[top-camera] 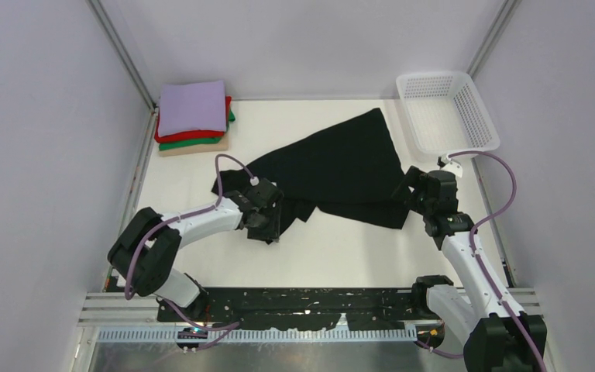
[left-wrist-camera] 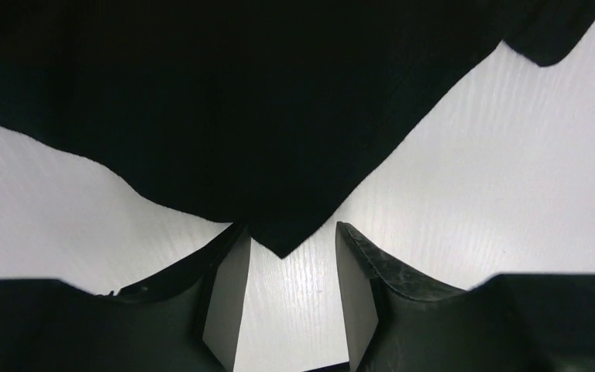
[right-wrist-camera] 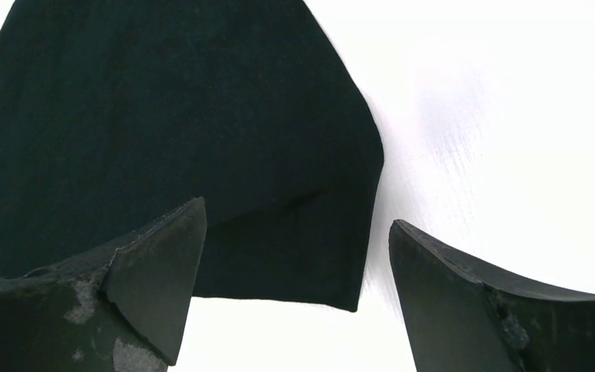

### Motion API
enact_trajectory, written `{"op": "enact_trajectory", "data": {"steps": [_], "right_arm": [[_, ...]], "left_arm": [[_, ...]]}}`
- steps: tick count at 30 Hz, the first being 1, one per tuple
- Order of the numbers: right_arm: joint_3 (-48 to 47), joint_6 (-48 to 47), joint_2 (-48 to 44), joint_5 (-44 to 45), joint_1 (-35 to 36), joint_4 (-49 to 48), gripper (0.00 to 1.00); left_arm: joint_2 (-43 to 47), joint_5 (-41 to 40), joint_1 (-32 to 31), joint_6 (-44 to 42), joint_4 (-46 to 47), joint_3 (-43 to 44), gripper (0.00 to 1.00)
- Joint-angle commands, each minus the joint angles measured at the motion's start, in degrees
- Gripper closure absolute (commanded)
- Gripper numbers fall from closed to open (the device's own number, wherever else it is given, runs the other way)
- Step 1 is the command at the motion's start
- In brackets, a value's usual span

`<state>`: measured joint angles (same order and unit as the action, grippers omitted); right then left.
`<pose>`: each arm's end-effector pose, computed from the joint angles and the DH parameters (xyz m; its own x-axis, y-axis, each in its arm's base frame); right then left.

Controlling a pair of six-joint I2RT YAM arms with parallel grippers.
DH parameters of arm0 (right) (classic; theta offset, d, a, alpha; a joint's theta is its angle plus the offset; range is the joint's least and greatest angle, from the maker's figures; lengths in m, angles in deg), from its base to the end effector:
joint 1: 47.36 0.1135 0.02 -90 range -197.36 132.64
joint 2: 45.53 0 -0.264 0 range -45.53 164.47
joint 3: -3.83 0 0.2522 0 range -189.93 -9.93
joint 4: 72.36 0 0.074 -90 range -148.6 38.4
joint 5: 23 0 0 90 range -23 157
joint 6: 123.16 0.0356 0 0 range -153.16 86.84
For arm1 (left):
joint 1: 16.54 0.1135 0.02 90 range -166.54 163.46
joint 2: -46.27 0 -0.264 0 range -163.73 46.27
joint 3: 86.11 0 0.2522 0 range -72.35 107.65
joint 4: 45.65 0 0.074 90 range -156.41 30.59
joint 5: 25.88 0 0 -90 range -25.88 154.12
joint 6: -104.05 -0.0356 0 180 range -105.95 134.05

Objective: Fold and stack the t-shirts
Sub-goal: Flatten out the tshirt

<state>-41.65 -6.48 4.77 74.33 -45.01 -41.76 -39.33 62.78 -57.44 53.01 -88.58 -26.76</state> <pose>0.1918 0.0033 0.2321 -0.4890 0.4256 -0.7614 0.3165 0.9000 0.2998 0.2008 -0.1728 0.1627 -0.9570 -0.0027 -0.2901 0.0599 0.9766 -0.2065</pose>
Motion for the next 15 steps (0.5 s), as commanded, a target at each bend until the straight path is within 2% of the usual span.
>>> {"op": "enact_trajectory", "data": {"steps": [1, 7, 8, 10, 15], "right_arm": [[-2.0, -0.8, 0.4, -0.2, -0.5, -0.8, 0.04], [-1.7, -0.8, 0.5, -0.4, -0.8, -0.7, 0.05], [-1.7, -0.7, 0.5, -0.4, -0.9, -0.6, 0.05], [-1.8, -0.7, 0.4, 0.0, -0.9, 0.3, 0.05], [-2.2, 1.3, -0.3, 0.9, -0.9, 8.3, 0.05]], "left_arm": [[-3.0, -3.9, -0.6, 1.7, -1.0, 2.8, 0.56], [-5.7, -7.6, -1.4, 2.8, -4.6, 4.5, 0.74], [-5.8, -8.2, -1.5, 3.0, -5.1, 4.6, 0.8], [-5.4, -9.7, -1.5, 3.7, -6.3, 4.7, 0.99], [-0.3, -11.5, -1.5, 4.5, -7.1, 2.8, 1.0]]}}
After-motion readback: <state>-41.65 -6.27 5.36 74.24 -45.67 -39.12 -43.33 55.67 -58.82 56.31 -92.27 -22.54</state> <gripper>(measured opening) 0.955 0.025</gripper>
